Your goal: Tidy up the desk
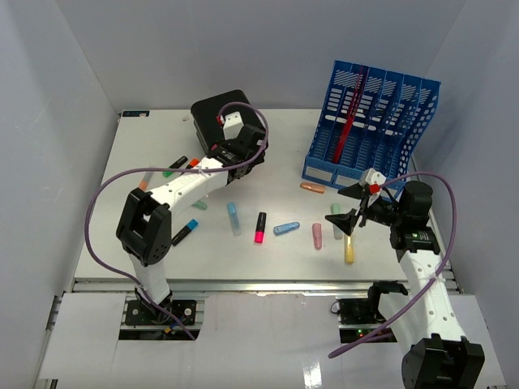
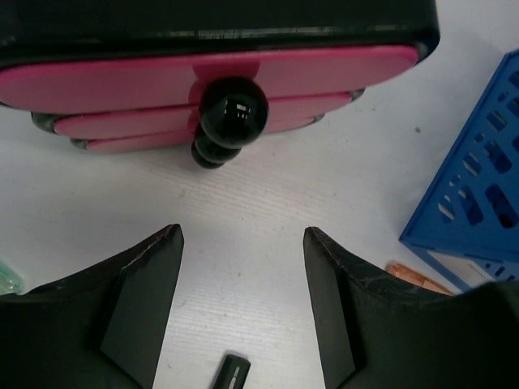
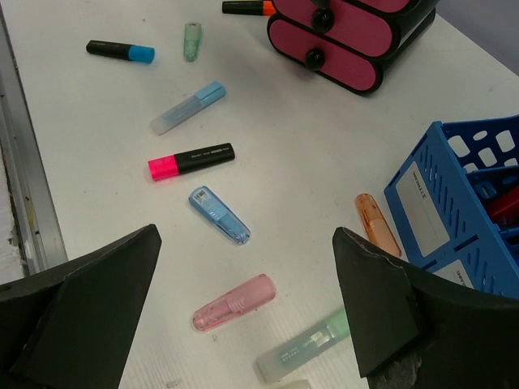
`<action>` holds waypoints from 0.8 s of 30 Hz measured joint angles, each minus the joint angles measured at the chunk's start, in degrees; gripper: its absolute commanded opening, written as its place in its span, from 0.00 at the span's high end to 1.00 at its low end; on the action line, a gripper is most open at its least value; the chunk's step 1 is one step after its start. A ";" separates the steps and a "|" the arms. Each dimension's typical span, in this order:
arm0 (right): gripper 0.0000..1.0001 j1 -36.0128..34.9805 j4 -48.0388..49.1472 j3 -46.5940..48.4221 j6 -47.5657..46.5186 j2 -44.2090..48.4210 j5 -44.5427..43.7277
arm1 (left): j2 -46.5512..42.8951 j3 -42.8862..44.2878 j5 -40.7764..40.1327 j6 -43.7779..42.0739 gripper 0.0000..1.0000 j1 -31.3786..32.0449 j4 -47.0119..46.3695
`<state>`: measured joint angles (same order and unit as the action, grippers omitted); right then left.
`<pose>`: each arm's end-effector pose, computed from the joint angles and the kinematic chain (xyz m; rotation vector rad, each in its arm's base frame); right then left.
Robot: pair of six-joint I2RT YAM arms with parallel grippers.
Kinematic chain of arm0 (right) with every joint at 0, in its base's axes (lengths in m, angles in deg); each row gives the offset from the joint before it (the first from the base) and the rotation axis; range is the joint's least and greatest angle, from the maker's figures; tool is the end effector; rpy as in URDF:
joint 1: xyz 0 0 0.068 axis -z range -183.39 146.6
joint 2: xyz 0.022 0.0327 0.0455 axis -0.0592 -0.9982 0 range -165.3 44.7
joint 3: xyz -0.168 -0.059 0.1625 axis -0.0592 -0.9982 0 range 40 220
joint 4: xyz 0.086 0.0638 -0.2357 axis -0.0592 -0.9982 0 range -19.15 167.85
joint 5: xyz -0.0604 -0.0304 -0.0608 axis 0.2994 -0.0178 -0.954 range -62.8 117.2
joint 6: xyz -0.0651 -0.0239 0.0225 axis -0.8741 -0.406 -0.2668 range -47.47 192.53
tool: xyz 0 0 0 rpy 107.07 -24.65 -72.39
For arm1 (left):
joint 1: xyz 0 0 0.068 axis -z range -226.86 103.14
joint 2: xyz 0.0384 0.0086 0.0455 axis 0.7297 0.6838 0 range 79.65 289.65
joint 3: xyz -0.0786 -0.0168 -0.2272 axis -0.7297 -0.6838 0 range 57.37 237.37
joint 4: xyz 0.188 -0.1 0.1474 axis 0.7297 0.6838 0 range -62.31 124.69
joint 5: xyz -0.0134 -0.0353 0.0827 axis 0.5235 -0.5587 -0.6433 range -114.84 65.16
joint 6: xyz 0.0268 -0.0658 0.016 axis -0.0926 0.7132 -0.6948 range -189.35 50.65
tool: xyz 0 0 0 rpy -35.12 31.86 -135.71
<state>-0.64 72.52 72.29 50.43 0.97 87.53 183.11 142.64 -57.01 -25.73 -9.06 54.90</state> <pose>0.2043 0.0428 0.2538 -0.9590 1.4747 0.6585 0.3442 -0.2263 0.2303 -0.3724 2.1886 -0.1077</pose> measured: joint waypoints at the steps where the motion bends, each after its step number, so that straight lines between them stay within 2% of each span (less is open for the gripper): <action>1: 0.07 0.07 0.01 0.00 0.02 0.15 0.31 | 0.70 1.11 -1.12 -0.36 0.29 0.00 0.20; 7: 0.07 0.19 0.17 0.00 0.25 1.27 0.72 | 5.26 8.02 -5.93 -3.09 0.40 -0.12 1.29; 15: 0.07 0.77 0.32 0.00 0.53 2.17 0.70 | 11.42 15.70 -8.74 -5.19 0.40 -0.19 5.51; 24: 0.07 1.05 0.33 -0.12 0.64 2.13 0.70 | 12.93 17.29 -9.36 -6.39 0.41 -1.73 7.59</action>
<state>0.41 72.85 72.17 51.08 3.10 88.23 196.04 159.93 -66.37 -32.12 -10.79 62.49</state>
